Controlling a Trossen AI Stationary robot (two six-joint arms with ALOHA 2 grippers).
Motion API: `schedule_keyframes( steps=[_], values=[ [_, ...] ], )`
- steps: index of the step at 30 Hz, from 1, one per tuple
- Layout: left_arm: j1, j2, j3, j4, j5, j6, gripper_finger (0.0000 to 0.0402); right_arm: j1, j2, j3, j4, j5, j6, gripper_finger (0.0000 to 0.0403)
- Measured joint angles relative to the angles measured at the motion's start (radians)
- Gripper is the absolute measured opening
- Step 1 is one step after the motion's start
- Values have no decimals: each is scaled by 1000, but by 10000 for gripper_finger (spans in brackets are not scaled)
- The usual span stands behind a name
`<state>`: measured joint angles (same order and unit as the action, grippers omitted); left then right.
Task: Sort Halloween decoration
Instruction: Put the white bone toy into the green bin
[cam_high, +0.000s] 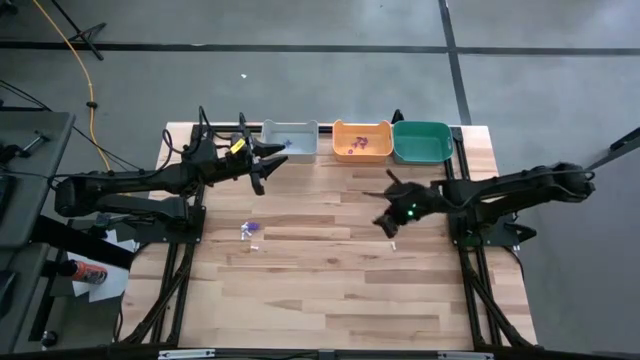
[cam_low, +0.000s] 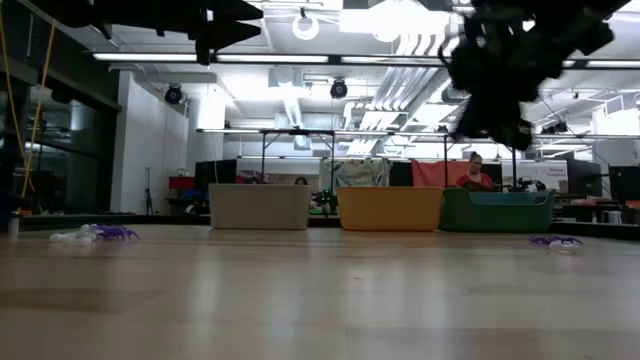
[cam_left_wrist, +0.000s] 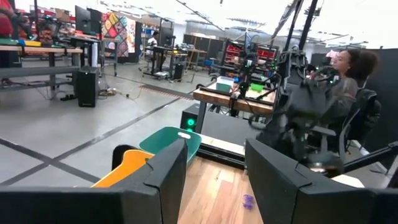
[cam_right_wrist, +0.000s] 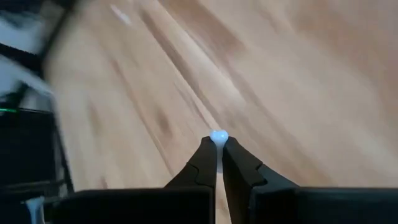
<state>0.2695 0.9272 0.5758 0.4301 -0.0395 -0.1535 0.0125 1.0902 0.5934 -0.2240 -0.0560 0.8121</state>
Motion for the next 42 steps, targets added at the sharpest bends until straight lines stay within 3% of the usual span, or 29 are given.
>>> schedule_keyframes(
  steps=[4,9,15,22,42],
  values=[
    [0,0,0,0,-3,-1,154,-44,21,0,266,29,-204,2],
    [0,0,0,1,9,-52,154,-138,69,0,585,40,-318,2],
    [0,1,0,9,157,-113,154,-231,90,4,853,-27,-393,2],
    [0,19,6,33,193,-155,154,-268,88,90,799,-121,-499,2],
    [0,30,22,2,184,-150,154,-269,90,126,733,-131,-525,3]
  ],
)
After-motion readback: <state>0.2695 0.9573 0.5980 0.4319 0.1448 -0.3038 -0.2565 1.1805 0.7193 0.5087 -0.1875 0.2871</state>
